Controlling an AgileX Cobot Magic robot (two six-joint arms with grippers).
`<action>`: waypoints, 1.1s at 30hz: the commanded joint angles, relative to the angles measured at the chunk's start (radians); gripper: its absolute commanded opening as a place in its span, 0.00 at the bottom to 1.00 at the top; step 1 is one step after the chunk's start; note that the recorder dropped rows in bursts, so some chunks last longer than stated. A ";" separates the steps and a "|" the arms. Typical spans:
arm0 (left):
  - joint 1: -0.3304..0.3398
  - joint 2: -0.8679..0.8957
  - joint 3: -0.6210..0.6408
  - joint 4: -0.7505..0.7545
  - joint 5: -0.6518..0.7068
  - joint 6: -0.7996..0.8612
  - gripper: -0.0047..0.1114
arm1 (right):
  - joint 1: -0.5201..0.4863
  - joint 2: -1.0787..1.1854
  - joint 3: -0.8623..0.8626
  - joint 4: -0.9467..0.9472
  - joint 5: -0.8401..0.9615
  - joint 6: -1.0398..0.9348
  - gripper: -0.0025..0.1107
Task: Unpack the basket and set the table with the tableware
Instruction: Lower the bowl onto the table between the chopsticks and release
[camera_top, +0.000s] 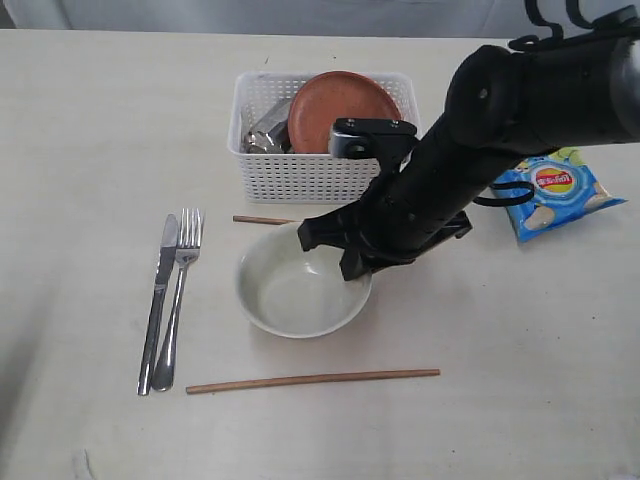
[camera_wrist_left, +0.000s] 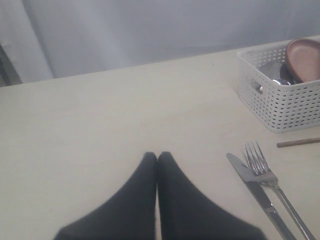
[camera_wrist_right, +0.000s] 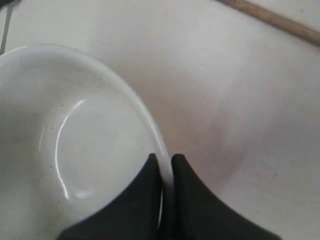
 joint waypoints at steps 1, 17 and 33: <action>0.002 -0.003 0.002 -0.001 -0.004 0.000 0.04 | 0.002 0.003 0.000 0.011 -0.054 -0.011 0.02; 0.002 -0.003 0.002 -0.001 -0.004 0.000 0.04 | 0.002 0.053 0.000 0.016 -0.012 -0.050 0.03; 0.002 -0.003 0.002 -0.001 -0.004 0.000 0.04 | 0.002 0.011 -0.178 -0.151 0.225 0.045 0.45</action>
